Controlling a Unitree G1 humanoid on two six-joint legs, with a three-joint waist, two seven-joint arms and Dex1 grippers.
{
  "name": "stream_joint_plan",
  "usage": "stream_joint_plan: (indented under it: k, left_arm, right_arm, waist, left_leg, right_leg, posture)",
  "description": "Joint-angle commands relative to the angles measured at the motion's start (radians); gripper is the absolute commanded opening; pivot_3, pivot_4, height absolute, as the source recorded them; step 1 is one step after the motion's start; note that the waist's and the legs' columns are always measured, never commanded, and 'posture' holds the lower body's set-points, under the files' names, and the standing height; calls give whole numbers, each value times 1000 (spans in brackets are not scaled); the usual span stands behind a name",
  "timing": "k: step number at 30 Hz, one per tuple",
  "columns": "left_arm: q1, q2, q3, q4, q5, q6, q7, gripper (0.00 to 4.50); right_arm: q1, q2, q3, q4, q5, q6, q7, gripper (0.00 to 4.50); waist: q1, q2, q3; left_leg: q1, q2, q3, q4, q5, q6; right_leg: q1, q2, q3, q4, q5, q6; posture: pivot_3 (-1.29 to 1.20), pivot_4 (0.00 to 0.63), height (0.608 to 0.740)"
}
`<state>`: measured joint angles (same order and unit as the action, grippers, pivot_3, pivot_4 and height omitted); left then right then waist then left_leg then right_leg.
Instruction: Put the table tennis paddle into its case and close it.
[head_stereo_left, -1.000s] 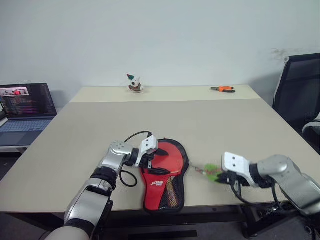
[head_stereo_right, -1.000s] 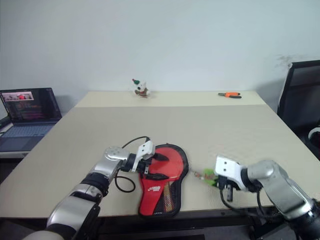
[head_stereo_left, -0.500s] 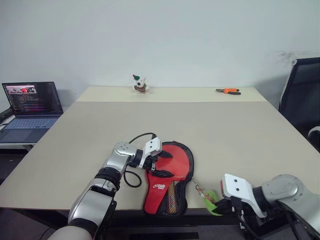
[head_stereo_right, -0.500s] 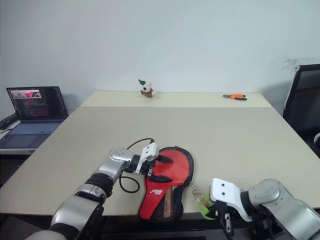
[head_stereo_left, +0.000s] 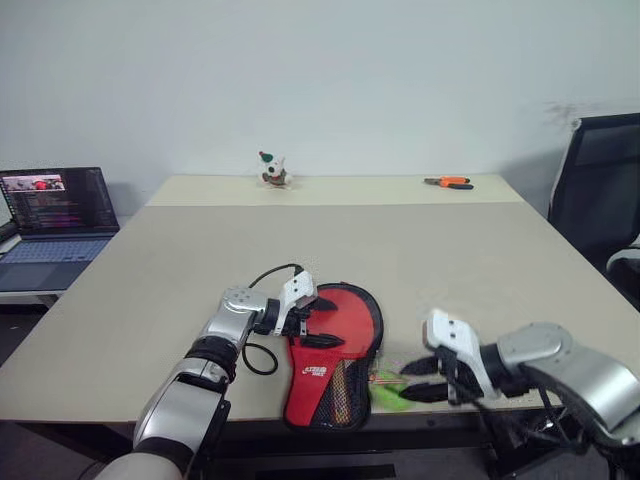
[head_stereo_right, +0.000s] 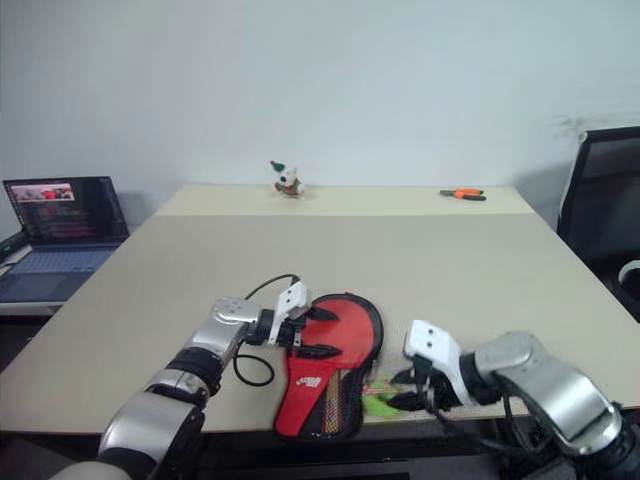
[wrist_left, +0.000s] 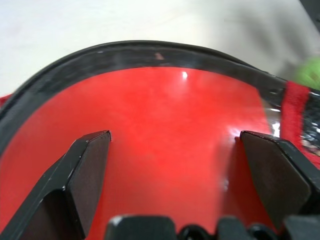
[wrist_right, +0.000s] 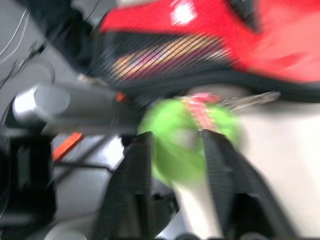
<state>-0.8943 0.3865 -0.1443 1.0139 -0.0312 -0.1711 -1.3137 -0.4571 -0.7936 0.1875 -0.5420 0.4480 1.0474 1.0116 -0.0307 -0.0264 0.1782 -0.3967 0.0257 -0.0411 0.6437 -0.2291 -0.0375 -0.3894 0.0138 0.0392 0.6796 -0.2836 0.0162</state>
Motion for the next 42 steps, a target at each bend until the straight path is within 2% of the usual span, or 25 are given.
stream_joint_plan:
  k: [1,5,8,13,20,29,32,38,39,42]
  left_arm:
    - [38,42,53,-105,-47,67,18,4500]
    - [150,112,149,-387,-173,275,27,4500]
    - [258,178,202,-613,-255,450,41,4500]
    - [423,273,268,-853,-318,594,106,4500]
    - [529,317,311,-1001,-368,676,183,4500]
    - [558,331,305,-1054,-391,699,230,4500]
    - [558,330,299,-1059,-394,700,237,4500]
    - [532,317,283,-1070,-406,705,255,4500]
    - [530,317,283,-1069,-409,706,256,4500]
    - [522,321,276,-1062,-408,701,257,4500]
  right_arm:
    - [-82,25,-85,59,78,63,-14,2708]
    - [-215,146,-126,277,38,-5,-131,2708]
    - [-291,236,-100,471,-25,-103,-190,2708]
    - [-395,395,-99,740,-69,-213,-256,2708]
    - [-447,503,-60,1037,-179,-395,-279,2708]
    - [-455,539,-37,1213,-271,-428,-307,2708]
    - [-467,553,-47,1238,-278,-439,-316,2116]
    - [-514,584,-46,1287,-298,-494,-305,153]
    - [-519,589,-46,1294,-301,-500,-304,32]
    - [-545,609,-42,1328,-323,-540,-310,32]
  waist:
    - [-4,0,1]
    - [-15,-1,3]
    - [-20,-1,3]
    - [-20,0,4]
    - [-7,0,4]
    - [-4,1,4]
    - [-5,1,4]
    - [-5,1,4]
    - [-5,1,4]
    - [-12,1,4]
  left_leg:
    - [-1,0,0,0,0,0]
    - [-3,2,1,-1,0,0]
    - [-4,3,0,-2,0,0]
    - [-5,2,0,-5,0,0]
    - [-7,2,2,-5,0,0]
    - [-9,3,4,-5,0,0]
    - [-8,3,4,-5,0,0]
    - [-8,4,5,-4,0,0]
    - [-8,4,5,-4,0,0]
    - [-7,4,6,-4,0,0]
  right_leg:
    - [-1,0,0,0,0,0]
    - [-6,1,2,1,0,-1]
    - [-7,0,3,2,0,-1]
    - [-9,-1,4,2,3,-6]
    - [-12,-1,4,2,3,-7]
    - [-16,-1,4,2,4,-9]
    - [-15,-1,4,3,5,-9]
    - [-15,-1,4,3,5,-10]
    - [-15,-1,4,3,5,-10]
    - [-15,-1,5,3,5,-10]
  posture:
    - [0,150,740]
    - [0,150,740]
    - [0,150,740]
    - [0,150,740]
    - [0,150,740]
    - [0,150,740]
    - [0,150,740]
    - [0,150,740]
    - [0,150,740]
    - [0,150,740]
